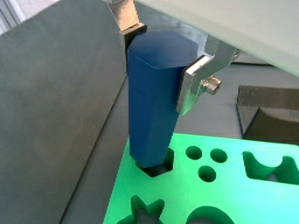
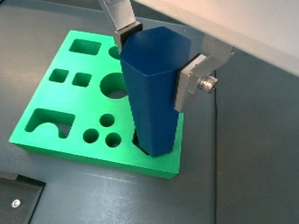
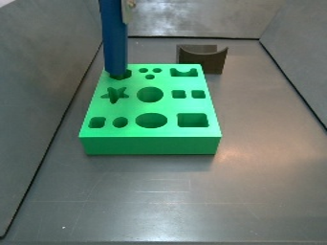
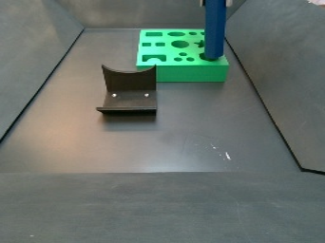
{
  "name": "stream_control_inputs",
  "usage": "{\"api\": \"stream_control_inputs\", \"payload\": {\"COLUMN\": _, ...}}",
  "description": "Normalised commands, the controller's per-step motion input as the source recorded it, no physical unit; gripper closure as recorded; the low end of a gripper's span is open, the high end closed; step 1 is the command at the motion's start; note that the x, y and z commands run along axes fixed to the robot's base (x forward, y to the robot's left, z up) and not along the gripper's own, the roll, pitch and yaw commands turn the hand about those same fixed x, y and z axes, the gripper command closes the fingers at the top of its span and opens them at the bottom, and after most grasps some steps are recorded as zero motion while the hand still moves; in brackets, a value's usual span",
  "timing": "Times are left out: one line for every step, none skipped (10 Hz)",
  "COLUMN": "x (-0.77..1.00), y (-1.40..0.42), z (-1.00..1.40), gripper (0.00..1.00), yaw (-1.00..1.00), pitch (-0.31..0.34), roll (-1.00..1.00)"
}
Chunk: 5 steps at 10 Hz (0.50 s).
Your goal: Insert the hexagon object.
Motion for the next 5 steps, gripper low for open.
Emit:
{"api": "stream_control_inputs", "payload": {"x": 0.11, "y": -0.04, "z": -0.24, "gripper": 1.0, "yaw": 0.0, "pitch": 0.0, "roll": -0.15}}
{"api": "stream_control_inputs", "payload": {"x": 0.27, "y": -0.08, "z": -0.17, "gripper": 1.0, "yaw": 0.0, "pitch": 0.0, "roll": -0.2}}
{"api": "stream_control_inputs", "payload": {"x": 0.24, "y": -0.05, "z": -0.11, "gripper": 1.0, "yaw": -0.04, "pitch": 0.0, "roll": -0.28}}
{"api": "stream_control_inputs", "payload": {"x": 0.22, "y": 0.0, "z": -0.14, "gripper": 1.0, "yaw": -0.04, "pitch": -0.01, "roll": -0.34}}
{"api": "stream_control_inputs", "payload": {"x": 0.14, "y": 0.0, "z": -0.4, "gripper": 1.0, "yaw": 0.0, "pitch": -0.066, "roll": -0.25}}
